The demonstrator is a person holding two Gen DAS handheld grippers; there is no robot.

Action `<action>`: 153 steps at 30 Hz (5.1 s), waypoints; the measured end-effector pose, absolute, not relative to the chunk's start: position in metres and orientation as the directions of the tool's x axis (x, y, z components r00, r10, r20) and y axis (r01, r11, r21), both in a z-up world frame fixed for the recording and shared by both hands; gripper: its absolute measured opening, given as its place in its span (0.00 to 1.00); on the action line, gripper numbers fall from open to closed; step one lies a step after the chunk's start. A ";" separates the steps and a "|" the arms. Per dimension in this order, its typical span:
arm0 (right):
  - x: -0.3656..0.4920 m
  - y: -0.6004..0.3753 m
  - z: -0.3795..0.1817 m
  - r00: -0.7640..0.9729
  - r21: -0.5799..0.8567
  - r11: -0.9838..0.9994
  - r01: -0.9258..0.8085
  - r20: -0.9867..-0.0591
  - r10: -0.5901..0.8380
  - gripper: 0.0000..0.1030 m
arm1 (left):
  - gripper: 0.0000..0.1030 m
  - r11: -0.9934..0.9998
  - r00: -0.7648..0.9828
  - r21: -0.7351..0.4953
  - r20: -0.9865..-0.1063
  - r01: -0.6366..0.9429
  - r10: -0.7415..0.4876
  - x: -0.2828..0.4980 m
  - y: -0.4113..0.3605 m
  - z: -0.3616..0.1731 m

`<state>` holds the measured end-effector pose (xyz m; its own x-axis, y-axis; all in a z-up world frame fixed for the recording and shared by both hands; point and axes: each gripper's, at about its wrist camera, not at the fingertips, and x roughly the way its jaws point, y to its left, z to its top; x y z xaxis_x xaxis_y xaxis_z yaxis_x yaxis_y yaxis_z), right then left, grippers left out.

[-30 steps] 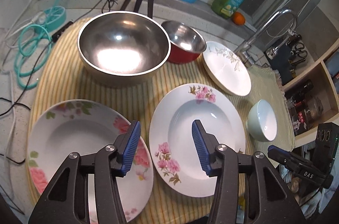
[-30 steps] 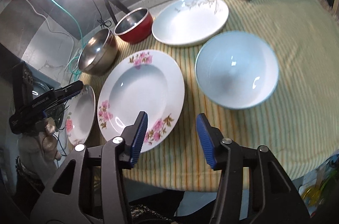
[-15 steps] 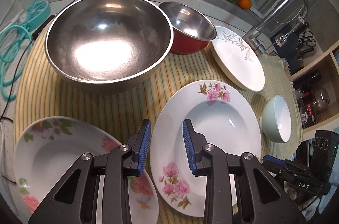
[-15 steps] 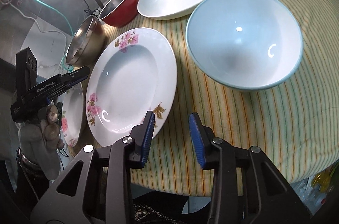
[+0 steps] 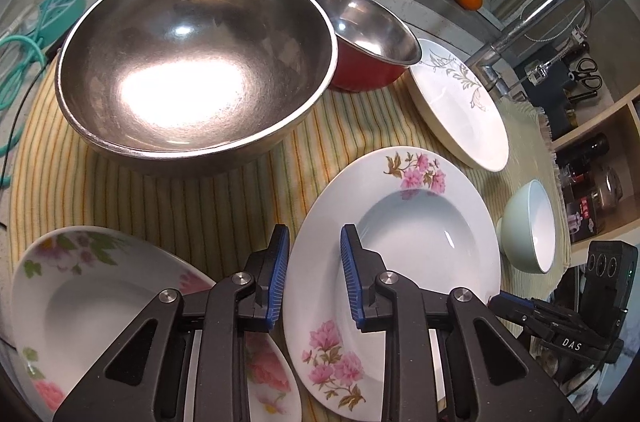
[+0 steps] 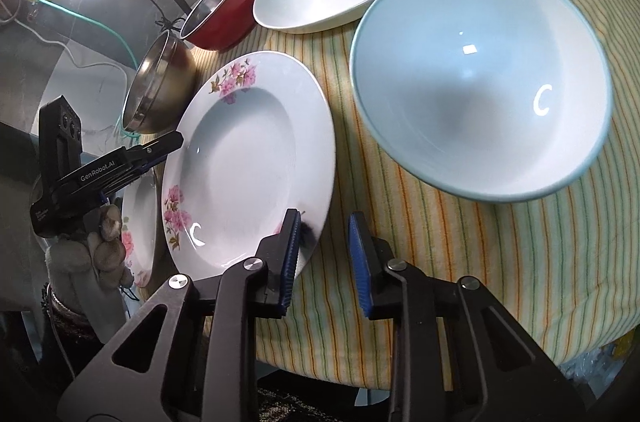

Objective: Organize plates and bowls

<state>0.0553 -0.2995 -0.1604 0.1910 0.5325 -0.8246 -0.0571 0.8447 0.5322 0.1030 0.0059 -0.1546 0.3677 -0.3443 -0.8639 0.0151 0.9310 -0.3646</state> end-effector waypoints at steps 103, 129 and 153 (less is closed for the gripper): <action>0.077 -0.116 -0.107 0.158 0.396 0.723 -0.567 -0.809 0.566 0.67 | 0.60 0.826 0.556 -0.323 -0.831 -0.461 -0.014 -0.065 0.136 -0.132; 0.098 -0.044 -0.157 -0.003 0.414 0.684 -0.600 -0.857 0.515 0.14 | 0.21 0.818 0.524 -0.377 -0.844 -0.434 -0.111 -0.051 0.148 -0.163; 0.087 -0.086 -0.125 0.059 0.418 0.713 -0.563 -0.841 0.539 0.13 | 0.20 0.844 0.572 -0.395 -0.809 -0.362 -0.133 -0.047 0.124 -0.127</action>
<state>0.0875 -0.0860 -0.1247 0.0587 0.5386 -0.8405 -0.5634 0.7130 0.4175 -0.0475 0.1237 -0.1272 0.5720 -0.1329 -0.8094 -0.3624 0.8443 -0.3948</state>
